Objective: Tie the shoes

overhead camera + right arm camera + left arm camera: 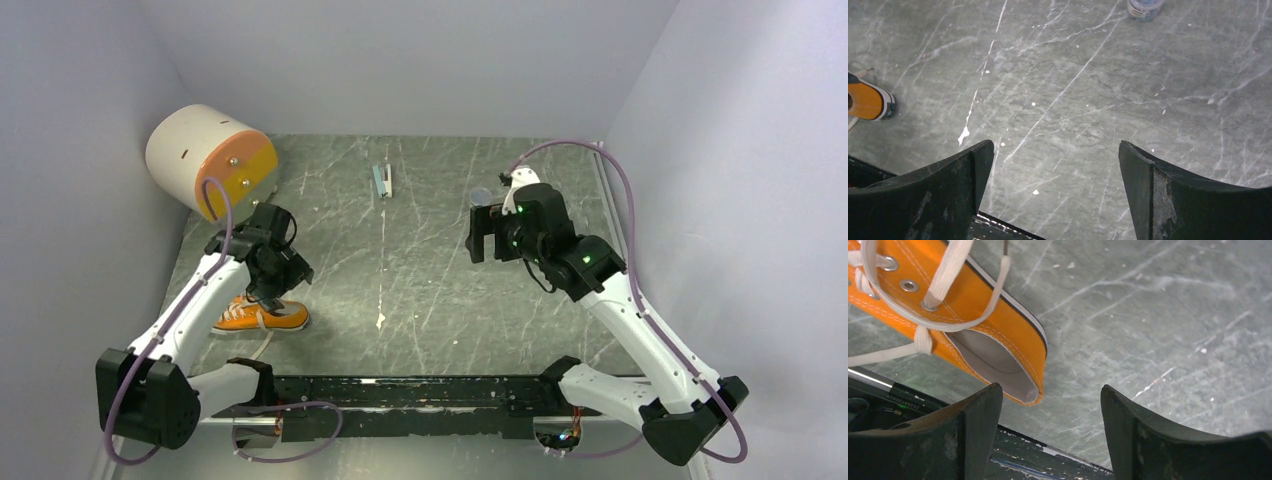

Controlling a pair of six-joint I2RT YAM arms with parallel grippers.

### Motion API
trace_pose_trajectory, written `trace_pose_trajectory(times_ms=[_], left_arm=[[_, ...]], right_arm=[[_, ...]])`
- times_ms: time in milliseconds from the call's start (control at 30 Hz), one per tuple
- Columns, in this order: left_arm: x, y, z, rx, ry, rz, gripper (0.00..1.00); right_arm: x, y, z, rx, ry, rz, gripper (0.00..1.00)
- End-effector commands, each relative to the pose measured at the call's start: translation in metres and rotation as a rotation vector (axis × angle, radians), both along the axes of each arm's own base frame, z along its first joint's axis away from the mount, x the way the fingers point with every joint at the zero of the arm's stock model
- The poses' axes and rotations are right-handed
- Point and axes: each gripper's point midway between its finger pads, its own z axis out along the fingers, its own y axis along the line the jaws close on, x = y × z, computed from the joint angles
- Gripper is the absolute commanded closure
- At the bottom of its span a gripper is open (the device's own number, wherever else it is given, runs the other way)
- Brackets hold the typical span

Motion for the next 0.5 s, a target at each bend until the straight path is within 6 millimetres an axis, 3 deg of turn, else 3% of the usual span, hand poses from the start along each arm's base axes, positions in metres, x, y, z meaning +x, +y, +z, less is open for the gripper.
trace_pose_trajectory(times_ms=[0,333,433,467], left_arm=[[0.001,0.01,-0.016,0.019,0.027,0.167,0.25],[0.003,0.002,-0.052,-0.009,0.111,0.209,0.29],[0.001,-0.005,-0.064,-0.043,0.144,0.186,0.36],[0.002,-0.006,-0.065,-0.051,0.15,0.173,0.45]], right_arm=[[0.003,0.001,0.013,-0.041,-0.078,0.018,0.0],[0.004,-0.005,0.011,-0.063,-0.107,-0.002,0.0],[0.006,-0.007,0.013,-0.073,-0.12,-0.016,0.0],[0.007,-0.008,0.013,-0.078,-0.123,-0.02,0.0]])
